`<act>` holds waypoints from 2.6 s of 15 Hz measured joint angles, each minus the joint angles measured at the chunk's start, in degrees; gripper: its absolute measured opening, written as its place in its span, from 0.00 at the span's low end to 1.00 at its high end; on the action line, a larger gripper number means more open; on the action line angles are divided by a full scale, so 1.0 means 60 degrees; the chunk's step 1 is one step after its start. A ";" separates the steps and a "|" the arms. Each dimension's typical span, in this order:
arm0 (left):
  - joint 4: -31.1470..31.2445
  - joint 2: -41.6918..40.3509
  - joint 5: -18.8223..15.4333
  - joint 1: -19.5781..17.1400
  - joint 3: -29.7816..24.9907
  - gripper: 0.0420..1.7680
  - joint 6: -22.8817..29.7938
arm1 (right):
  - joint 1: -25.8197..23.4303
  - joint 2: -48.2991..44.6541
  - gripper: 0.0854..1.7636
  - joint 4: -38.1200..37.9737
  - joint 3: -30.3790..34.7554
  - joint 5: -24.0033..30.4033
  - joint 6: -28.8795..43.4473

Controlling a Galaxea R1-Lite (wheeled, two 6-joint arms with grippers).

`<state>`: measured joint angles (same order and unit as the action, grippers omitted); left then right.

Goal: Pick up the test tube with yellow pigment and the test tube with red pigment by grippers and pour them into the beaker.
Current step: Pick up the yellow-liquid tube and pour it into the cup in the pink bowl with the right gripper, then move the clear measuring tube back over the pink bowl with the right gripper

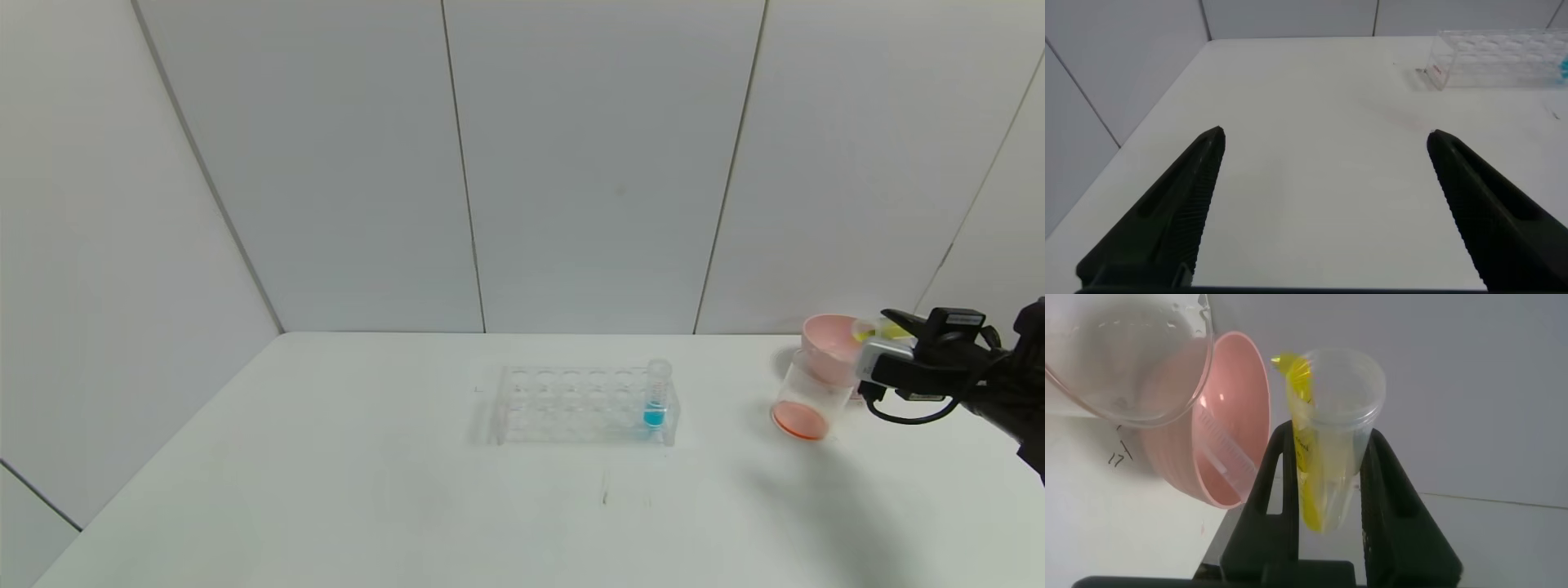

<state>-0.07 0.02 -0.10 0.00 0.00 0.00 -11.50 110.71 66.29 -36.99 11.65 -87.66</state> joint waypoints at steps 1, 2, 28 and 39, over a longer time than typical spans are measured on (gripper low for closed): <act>0.0000 0.0000 0.0004 0.0000 0.0000 1.00 0.0000 | 0.0014 0.0014 0.24 0.0004 0.0008 -0.0033 -0.0124; 0.0000 0.0000 0.0000 0.0000 0.0000 1.00 0.0000 | 0.0014 0.0018 0.24 0.0004 0.0033 -0.0033 -0.0252; 0.0000 0.0000 0.0000 0.0000 0.0000 1.00 0.0000 | 0.0524 -0.0073 0.24 0.0652 0.0280 -0.0457 -0.1959; 0.0000 0.0000 0.0000 0.0000 0.0000 1.00 0.0000 | 0.0510 0.0024 0.24 0.0756 -0.2798 -0.1564 0.8672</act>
<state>-0.07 0.02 -0.10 0.00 0.00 0.00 -8.44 110.86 70.83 -53.77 2.27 -35.63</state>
